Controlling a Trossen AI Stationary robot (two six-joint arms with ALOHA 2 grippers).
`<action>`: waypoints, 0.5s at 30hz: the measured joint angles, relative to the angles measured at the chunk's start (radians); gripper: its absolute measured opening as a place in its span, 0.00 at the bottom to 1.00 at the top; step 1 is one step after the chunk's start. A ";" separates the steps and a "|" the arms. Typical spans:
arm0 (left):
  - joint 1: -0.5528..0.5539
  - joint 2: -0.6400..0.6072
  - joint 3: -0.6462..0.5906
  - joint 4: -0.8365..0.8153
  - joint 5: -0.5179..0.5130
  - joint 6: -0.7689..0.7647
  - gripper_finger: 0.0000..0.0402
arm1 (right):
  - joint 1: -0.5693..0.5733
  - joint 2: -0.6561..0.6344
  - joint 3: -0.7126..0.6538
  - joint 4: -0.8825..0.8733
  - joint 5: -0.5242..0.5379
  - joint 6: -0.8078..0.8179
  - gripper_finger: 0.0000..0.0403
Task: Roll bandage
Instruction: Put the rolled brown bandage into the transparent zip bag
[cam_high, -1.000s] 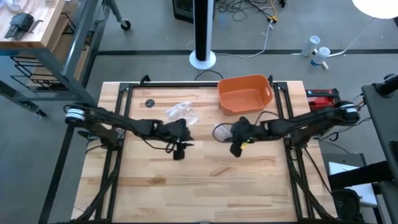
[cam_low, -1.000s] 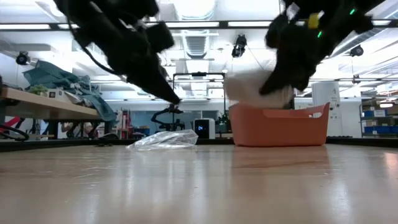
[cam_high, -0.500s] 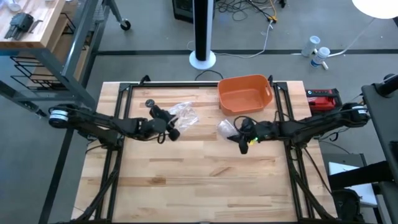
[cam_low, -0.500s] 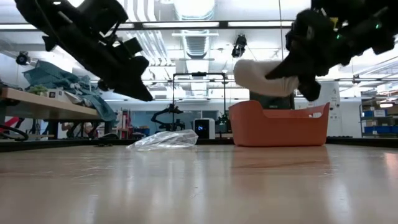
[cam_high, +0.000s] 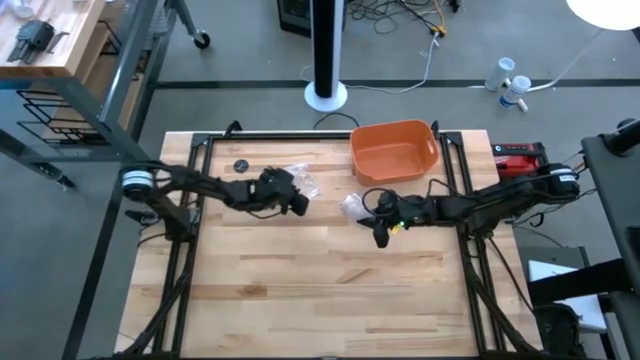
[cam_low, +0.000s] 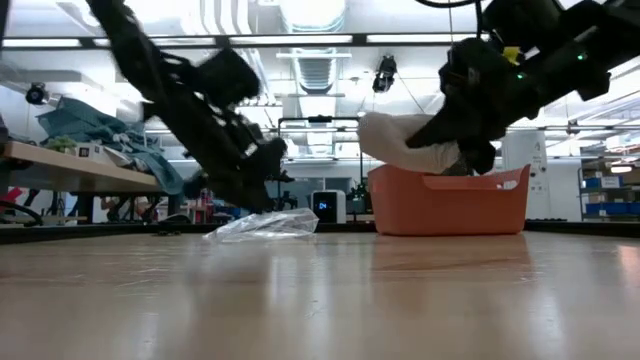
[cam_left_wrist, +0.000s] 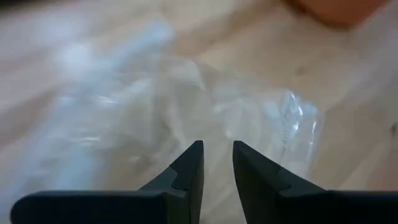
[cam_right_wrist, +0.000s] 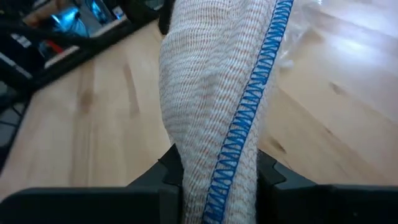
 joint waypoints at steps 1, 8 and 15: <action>0.004 0.018 0.020 -0.041 0.042 0.003 0.19 | 0.000 -0.003 0.000 0.002 0.000 0.000 0.20; -0.021 0.104 0.165 -0.324 0.306 0.280 0.19 | -0.002 -0.016 0.002 0.006 0.000 -0.027 0.20; -0.139 0.034 0.179 -0.422 0.583 0.825 0.11 | -0.002 -0.001 0.002 0.007 -0.038 -0.024 0.20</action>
